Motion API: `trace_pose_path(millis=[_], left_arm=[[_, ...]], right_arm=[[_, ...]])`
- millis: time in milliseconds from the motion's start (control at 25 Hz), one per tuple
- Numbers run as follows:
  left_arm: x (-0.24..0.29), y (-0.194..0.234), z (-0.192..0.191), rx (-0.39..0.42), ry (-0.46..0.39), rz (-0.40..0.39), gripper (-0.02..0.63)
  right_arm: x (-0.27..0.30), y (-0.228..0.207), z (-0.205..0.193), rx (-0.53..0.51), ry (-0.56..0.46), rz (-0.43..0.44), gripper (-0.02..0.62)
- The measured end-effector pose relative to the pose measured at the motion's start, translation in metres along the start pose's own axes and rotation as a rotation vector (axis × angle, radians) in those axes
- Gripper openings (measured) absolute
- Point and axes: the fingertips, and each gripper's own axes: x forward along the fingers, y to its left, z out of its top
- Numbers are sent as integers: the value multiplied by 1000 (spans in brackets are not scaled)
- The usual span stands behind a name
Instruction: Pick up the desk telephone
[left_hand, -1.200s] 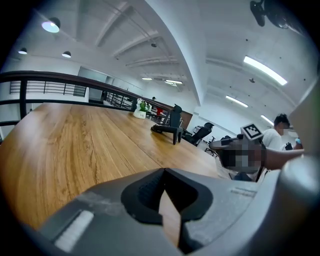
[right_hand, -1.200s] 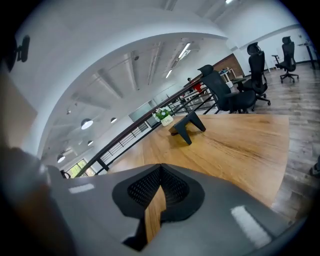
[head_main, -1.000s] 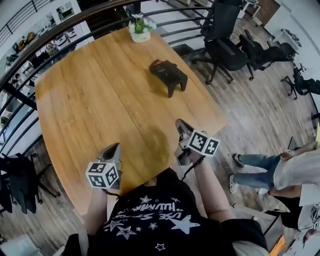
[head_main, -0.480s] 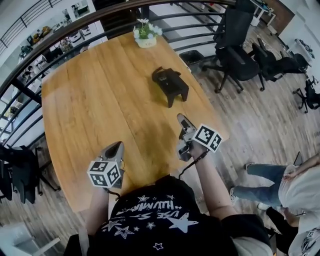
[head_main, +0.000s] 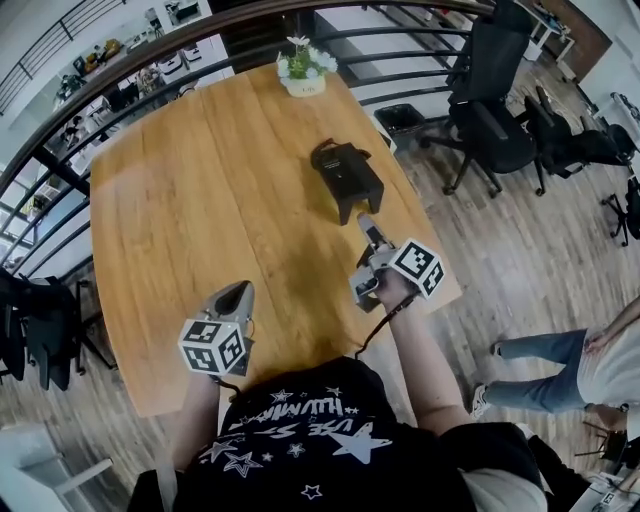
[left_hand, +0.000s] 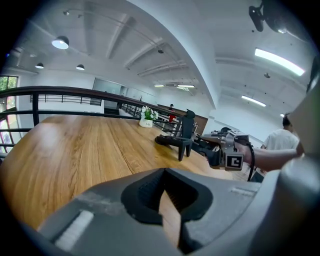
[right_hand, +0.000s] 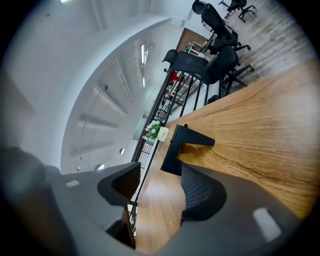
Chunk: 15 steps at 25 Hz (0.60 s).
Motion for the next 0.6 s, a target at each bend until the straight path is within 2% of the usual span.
trace_pose_path(millis=[160,280,600], left_arm=[[3,4,2,-26,-13,37,2],[7,5,3,-40,-24,59,2],[16,8,11,-55,-51,96,2]], right_arm=[[15,-7,14,67,-31,-9,309],[27,-14,20,116,-34,-17,318],[57,-18,27,113,-19,-47,318]])
